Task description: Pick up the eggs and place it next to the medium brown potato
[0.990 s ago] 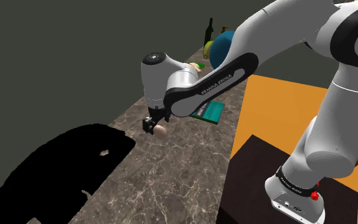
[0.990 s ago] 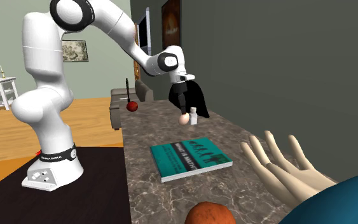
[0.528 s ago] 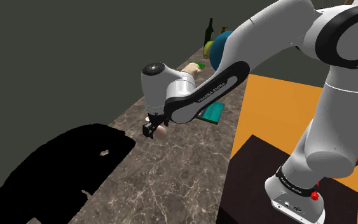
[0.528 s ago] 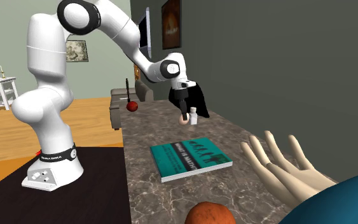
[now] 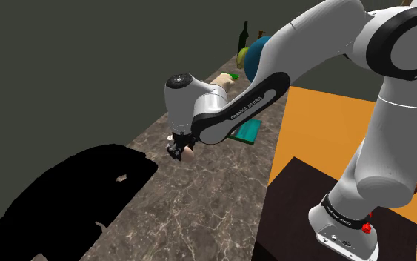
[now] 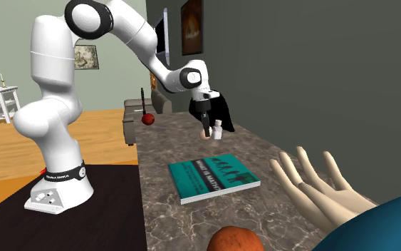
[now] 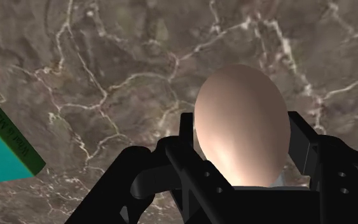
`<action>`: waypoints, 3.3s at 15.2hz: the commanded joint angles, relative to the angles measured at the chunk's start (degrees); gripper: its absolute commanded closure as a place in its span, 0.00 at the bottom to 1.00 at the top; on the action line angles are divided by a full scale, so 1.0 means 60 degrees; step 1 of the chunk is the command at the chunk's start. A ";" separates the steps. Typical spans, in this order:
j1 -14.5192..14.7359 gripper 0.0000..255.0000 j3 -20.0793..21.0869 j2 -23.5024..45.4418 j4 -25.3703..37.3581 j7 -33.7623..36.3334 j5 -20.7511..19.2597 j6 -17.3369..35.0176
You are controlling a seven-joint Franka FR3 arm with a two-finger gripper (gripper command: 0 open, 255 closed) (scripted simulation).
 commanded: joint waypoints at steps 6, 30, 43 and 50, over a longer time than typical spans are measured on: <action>0.0001 1.00 0.0001 0.0002 -0.0002 0.0001 0.0000 0.0000; -0.0153 1.00 0.0248 -0.1409 0.1230 -0.1176 0.1243 -0.2360; -0.0909 1.00 -0.0548 -0.3200 -0.0164 -0.3149 0.2135 -0.2273; -0.1493 1.00 -0.1598 -0.4326 -0.1447 -0.4932 0.2476 -0.1824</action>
